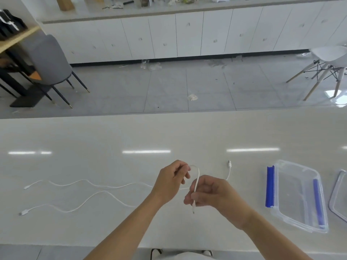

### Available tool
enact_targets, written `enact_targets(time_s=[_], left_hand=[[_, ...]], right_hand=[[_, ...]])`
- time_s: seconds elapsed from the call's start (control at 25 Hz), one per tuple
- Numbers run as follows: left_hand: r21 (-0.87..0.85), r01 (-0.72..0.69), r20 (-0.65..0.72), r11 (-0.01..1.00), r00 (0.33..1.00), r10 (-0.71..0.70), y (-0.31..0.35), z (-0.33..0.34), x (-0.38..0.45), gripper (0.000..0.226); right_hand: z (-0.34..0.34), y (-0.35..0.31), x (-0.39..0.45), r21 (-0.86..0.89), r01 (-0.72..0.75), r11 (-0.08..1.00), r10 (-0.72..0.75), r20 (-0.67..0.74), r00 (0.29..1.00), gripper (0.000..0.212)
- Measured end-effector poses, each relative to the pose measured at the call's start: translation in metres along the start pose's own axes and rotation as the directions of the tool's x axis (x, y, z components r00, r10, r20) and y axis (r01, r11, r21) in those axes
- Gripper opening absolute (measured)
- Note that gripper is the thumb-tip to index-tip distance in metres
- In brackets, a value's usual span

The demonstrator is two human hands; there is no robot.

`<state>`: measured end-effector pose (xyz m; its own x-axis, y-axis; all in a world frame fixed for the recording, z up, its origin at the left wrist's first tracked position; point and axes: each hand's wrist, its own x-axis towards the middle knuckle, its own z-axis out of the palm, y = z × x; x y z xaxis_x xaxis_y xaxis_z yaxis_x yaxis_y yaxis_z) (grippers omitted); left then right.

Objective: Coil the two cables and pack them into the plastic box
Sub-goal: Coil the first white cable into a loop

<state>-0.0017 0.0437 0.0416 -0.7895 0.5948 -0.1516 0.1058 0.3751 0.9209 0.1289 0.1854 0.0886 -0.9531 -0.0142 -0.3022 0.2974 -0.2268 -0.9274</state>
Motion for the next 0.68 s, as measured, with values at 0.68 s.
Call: enact_targets(time_s=[0.68], left_hand=[[0.228,-0.052,0.09,0.972,0.995,0.033,-0.004,0.002,-0.039,0.021]], right_hand=[[0.009,-0.01,0.05,0.237,0.3,0.924,-0.217,-0.322,0.922,0.019]])
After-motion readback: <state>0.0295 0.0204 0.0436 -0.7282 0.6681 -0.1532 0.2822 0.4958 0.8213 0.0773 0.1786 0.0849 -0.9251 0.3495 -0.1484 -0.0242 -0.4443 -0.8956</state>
